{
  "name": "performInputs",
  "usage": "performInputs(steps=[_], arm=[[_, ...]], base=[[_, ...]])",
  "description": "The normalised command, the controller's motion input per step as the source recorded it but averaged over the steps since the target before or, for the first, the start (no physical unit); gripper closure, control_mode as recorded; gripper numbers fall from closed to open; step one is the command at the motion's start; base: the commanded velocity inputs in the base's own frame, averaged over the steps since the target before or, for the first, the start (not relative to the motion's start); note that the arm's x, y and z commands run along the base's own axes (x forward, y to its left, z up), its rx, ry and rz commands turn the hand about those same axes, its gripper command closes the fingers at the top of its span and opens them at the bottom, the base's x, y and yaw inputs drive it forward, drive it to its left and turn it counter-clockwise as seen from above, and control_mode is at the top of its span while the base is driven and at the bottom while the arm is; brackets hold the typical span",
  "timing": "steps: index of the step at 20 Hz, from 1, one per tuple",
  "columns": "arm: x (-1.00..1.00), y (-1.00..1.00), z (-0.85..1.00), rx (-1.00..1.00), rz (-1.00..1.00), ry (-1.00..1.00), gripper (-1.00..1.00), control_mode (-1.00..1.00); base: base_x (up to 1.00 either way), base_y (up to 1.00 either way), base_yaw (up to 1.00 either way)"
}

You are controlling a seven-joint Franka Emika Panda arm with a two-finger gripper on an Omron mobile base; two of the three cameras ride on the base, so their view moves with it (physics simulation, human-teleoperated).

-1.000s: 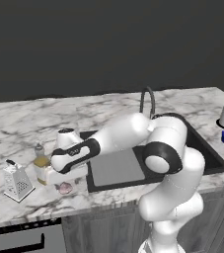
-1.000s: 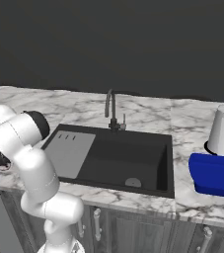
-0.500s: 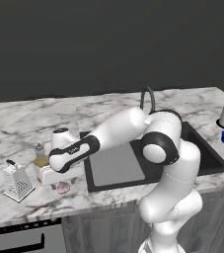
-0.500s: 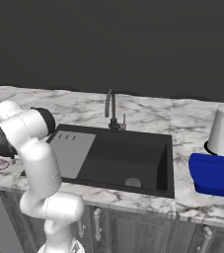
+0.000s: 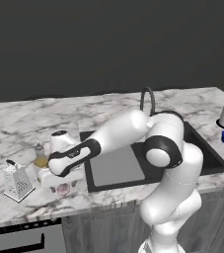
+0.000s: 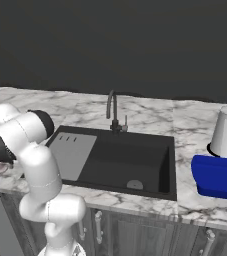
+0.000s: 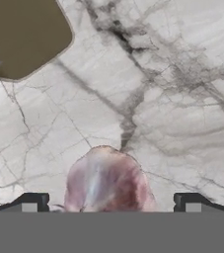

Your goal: Pick up all produce items and place them in the sink. Turn on the sink faucet to wash them. Then turn the sink off and put them in the tray.

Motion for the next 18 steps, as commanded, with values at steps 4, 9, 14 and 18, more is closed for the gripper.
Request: performInputs(steps=[4,9,14,18], arm=[[-0.13,-0.17,-0.19,0.00,-0.08,-0.02,1.00,-1.00],[0.00,0.00,-0.18,0.00,-0.03,-0.01,1.00,-1.00],[0.00,-0.03,-0.07,0.00,0.00,0.00,1.00,-1.00],[-0.11,-0.16,0.54,0.00,0.00,-0.09,1.00,-1.00]], base=[[0.00,0.00,0.00],[0.00,0.00,0.00],[0.00,0.00,0.00],[0.00,0.00,0.00]])
